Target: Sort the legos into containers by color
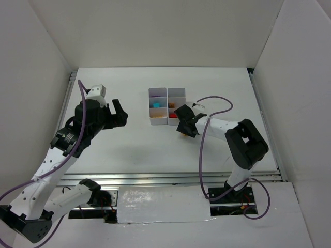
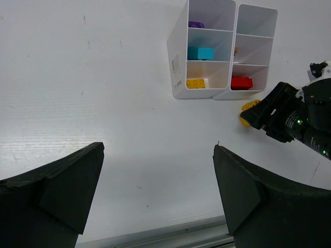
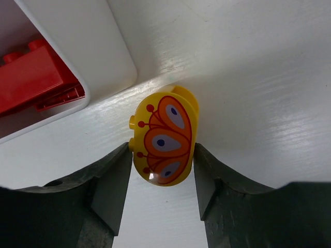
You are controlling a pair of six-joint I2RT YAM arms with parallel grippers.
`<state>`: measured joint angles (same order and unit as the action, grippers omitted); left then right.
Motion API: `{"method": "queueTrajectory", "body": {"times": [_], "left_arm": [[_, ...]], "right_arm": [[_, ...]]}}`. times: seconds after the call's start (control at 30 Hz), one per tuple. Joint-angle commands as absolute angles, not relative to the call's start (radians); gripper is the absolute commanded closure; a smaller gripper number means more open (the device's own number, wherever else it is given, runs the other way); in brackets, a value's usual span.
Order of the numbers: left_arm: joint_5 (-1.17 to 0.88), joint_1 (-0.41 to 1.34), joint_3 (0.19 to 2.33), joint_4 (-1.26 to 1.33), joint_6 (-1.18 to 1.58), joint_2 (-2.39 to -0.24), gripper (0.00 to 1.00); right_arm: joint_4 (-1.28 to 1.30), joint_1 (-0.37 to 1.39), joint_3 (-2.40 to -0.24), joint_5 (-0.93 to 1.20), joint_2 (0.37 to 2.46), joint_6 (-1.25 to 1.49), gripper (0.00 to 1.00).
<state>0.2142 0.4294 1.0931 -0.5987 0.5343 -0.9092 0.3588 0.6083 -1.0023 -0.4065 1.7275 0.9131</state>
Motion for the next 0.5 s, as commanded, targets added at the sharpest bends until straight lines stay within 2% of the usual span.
{"method": "queueTrajectory", "body": {"times": [0.0,0.13,0.2,0.23,0.47], "left_arm": [[0.18,0.423,1.098,-0.549,0.514,-0.885,0.01],[0.158,0.422,1.077,-0.535,0.522,-0.888,0.0],[0.156,0.42,1.075,-0.534,0.52,-0.887,0.0],[0.156,0.42,1.077,-0.534,0.517,-0.887,0.0],[0.153,0.42,1.078,-0.532,0.511,-0.884,0.01]], "right_arm": [[0.367,0.614,-1.037,-0.453,1.747,0.927,0.45],[0.367,0.612,-1.025,-0.448,1.756,0.925,0.52],[0.359,0.612,-1.014,-0.44,1.74,0.917,0.7],[0.354,0.614,-1.002,-0.44,1.724,0.908,0.93],[0.405,0.624,-0.974,-0.437,1.56,0.847,0.96]]}}
